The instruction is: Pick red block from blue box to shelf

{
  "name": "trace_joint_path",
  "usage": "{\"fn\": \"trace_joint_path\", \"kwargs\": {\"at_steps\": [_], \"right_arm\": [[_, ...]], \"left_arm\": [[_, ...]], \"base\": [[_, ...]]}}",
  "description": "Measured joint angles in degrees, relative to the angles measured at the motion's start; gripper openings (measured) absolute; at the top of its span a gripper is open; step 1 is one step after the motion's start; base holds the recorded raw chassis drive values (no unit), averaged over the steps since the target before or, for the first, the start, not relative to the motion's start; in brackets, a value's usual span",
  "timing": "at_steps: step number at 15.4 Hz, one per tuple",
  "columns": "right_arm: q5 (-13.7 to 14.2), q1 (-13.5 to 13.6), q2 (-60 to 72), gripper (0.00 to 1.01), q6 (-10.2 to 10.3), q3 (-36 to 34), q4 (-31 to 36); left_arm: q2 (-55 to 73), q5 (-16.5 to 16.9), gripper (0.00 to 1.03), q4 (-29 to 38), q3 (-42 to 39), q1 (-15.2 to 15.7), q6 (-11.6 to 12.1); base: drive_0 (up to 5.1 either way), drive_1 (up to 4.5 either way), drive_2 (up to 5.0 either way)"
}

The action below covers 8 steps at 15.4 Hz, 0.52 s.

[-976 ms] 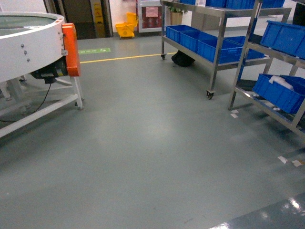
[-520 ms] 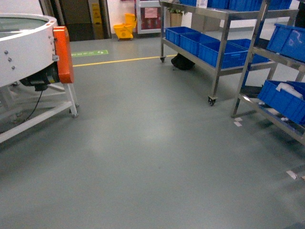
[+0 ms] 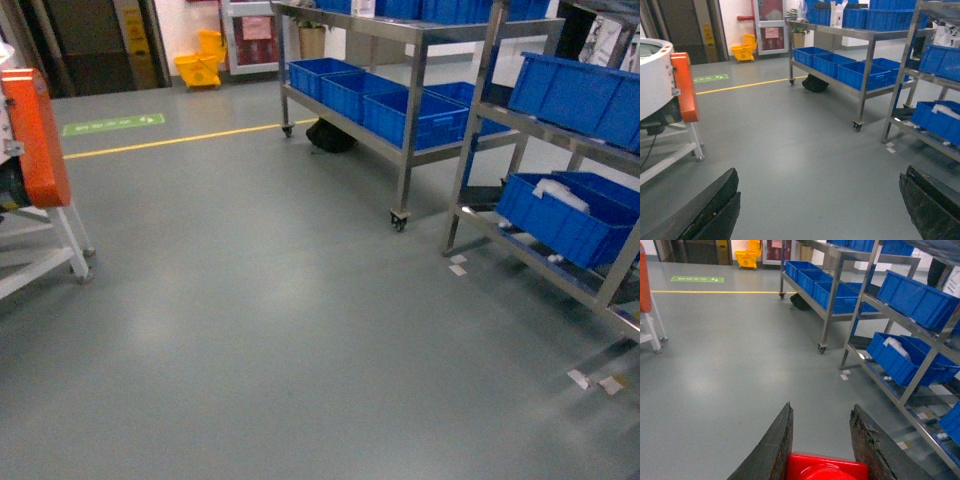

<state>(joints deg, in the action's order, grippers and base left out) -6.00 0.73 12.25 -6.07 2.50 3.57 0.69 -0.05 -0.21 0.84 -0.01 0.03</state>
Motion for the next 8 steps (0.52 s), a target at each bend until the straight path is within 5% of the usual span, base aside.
{"fn": "trace_joint_path", "kwargs": {"at_steps": [8], "right_arm": [[0.0, 0.0, 0.0, 0.29, 0.0, 0.0, -0.1]], "left_arm": [[0.0, 0.0, 0.98, -0.1, 0.0, 0.0, 0.0]], "base": [[0.3, 4.44, -3.8]]}}
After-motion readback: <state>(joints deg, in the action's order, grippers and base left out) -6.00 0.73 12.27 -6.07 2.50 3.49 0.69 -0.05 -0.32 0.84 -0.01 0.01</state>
